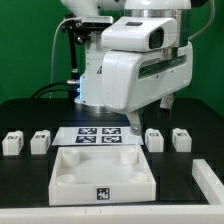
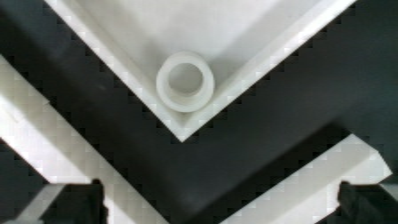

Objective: Assemble one leg

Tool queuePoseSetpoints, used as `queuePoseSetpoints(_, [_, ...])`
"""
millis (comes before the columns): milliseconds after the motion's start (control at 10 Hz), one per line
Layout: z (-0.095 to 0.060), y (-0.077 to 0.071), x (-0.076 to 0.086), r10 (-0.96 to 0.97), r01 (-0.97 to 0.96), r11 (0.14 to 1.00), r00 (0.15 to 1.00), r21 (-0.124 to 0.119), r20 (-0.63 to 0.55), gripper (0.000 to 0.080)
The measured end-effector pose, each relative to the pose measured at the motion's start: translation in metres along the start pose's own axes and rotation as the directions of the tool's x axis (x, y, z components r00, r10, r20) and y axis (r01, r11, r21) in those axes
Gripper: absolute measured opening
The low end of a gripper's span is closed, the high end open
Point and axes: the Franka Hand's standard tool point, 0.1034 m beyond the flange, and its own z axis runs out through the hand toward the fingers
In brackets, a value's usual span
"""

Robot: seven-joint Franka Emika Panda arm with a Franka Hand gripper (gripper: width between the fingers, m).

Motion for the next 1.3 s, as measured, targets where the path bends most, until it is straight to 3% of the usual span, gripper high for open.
queuePoseSetpoints(200, [0.001,-0.001,-0.001,-0.047,0.047,0.999,0.999,0.001,0.001,0.065])
queuePoseSetpoints(300, [0.011,-0.013,-0.018,-0.076,0.075,0.997,0.997,-0.02,-0.019,0.065])
queuePoseSetpoints(400, [0.022,-0.03,-0.044,-0.128,0.128,0.992,0.992,-0.019,-0.014,0.065])
queuePoseSetpoints(500, [0.035,-0.041,-0.071,-0.316,0.316,0.949,0.949,-0.023,-0.013,0.065])
queuePoseSetpoints(600, [0.049,-0.047,-0.092,-0.446,0.445,0.894,0.895,-0.048,-0.023,0.065])
queuePoseSetpoints(800, [0.071,-0.051,-0.119,-0.626,0.624,0.779,0.78,-0.062,-0.017,0.065])
queuePoseSetpoints(1100, [0.101,-0.054,-0.12,-0.65,0.648,0.759,0.759,-0.057,-0.03,0.065])
queuePoseSetpoints(1200, [0.107,-0.055,-0.119,-0.642,0.639,0.766,0.765,-0.071,-0.037,0.065])
queuePoseSetpoints(1300, [0.11,-0.058,-0.12,-0.625,0.622,0.781,0.78,-0.062,-0.039,0.065])
